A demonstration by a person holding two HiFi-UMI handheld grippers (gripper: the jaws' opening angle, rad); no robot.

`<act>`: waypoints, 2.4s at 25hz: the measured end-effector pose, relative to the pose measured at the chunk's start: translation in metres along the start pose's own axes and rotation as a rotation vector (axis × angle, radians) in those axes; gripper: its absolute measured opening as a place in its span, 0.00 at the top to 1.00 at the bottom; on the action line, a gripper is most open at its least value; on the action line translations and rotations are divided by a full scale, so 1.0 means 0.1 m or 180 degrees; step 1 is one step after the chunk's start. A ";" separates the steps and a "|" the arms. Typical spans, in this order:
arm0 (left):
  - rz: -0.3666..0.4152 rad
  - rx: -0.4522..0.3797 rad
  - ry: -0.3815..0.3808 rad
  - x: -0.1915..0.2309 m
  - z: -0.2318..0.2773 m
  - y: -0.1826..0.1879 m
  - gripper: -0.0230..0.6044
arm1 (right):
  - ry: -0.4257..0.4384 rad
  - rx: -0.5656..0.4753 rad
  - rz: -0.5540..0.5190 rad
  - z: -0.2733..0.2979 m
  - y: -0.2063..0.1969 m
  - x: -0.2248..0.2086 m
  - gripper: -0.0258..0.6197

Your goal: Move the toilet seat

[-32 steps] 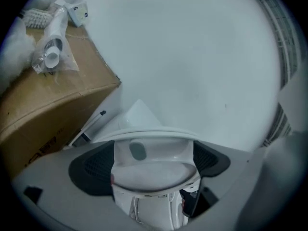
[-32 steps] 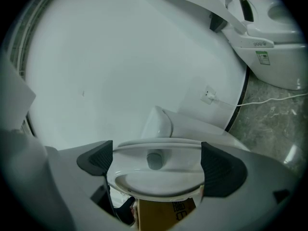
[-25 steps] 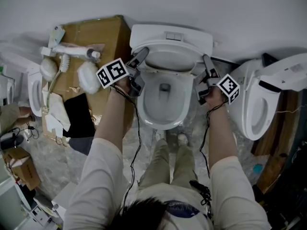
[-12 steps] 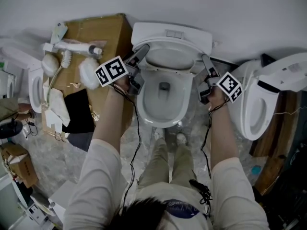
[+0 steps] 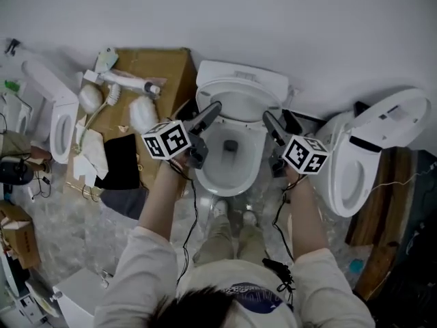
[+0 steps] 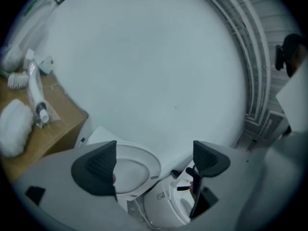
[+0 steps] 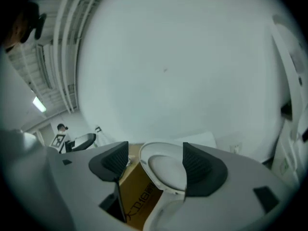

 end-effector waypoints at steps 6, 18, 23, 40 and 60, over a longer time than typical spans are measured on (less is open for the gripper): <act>0.1077 -0.0410 -0.0044 -1.04 -0.83 0.21 0.19 | 0.0158 -0.0009 -0.1183 -0.56 0.39 1.01 0.62; 0.2475 -0.1196 0.0519 -2.23 -1.88 0.00 0.78 | 0.0159 -0.0396 -0.2138 -1.48 0.39 2.07 0.87; 0.2782 -0.1788 0.0773 -2.48 -2.12 -0.13 0.97 | 0.0078 -0.0779 -0.2410 -1.72 0.40 2.31 0.93; 0.2698 -0.2049 0.0769 -2.60 -2.25 -0.15 0.97 | 0.0108 -0.1378 -0.2541 -1.90 0.44 2.58 0.95; 0.2713 -0.1996 0.0788 -2.50 -2.14 -0.09 0.97 | 0.0034 -0.1403 -0.2558 -1.77 0.50 2.55 0.95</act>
Point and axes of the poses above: the fingertips, and each gripper's own axes: z forward along the fingers, x to its left, y out of its top, the point moved 7 cm from there along -z, backward along the fingers, and after that the axes turned 8 degrees about y, right-handed, at the moved point
